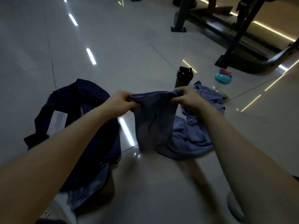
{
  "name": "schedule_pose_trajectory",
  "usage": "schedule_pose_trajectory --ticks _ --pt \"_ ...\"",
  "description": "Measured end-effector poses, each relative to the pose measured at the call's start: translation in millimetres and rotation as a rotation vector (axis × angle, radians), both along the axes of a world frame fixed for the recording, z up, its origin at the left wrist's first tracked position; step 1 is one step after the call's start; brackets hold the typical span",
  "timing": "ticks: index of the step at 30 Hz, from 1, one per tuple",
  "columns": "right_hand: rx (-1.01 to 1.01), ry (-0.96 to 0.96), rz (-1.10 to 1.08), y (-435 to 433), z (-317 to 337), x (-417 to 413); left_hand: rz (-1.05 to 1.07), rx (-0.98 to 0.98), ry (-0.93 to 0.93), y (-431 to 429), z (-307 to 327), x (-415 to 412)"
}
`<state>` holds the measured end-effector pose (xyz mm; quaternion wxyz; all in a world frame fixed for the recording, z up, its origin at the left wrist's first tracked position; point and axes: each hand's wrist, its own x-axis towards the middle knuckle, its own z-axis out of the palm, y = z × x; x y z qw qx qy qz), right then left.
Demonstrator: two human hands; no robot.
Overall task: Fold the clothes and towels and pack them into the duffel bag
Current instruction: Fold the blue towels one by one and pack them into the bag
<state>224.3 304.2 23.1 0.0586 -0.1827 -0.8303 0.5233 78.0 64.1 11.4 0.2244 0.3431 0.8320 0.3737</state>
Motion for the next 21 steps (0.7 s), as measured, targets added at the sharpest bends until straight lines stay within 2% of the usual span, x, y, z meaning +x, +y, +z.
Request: schedule_pose_trajectory --ticks 3,4,5,6,8,9,10,13,15,18,21 --pt "0.037 0.266 -0.151 -1.2 36.5 -2.8 0.146 0.279 0.272 9.0 44.3 -0.5" --pt "0.030 0.311 -0.159 -4.8 45.4 -3.8 0.177 0.336 0.321 9.8 53.4 -0.2" --pt "0.036 0.288 -0.112 -10.2 54.5 -2.9 0.165 0.314 0.336 8.0 58.9 -1.2" --pt "0.077 0.171 0.002 -14.8 61.8 -0.6 0.096 0.211 0.307 4.5 63.6 -0.9" --pt "0.205 -0.155 0.267 -22.7 62.8 7.0 -0.126 -0.129 0.193 -8.2 64.7 4.9" --pt "0.219 -0.234 0.318 -25.9 57.5 10.7 -0.190 -0.251 0.134 -14.8 61.7 9.3" --pt "0.178 -0.233 0.305 -28.3 50.3 14.5 -0.187 -0.287 0.079 -21.1 56.4 13.7" --pt "-0.030 -0.118 0.154 -34.0 31.6 23.3 -0.012 -0.079 -0.043 -30.8 40.5 24.8" --pt "-0.088 -0.092 0.113 -38.8 28.5 26.2 0.065 0.008 -0.098 -33.1 34.9 26.7" --pt "-0.099 -0.078 0.057 -46.2 33.7 27.5 0.128 0.029 -0.132 -31.9 26.5 25.2" --pt "-0.023 -0.069 -0.004 -46.3 31.6 26.2 0.263 0.093 -0.184 -25.5 22.1 20.6"
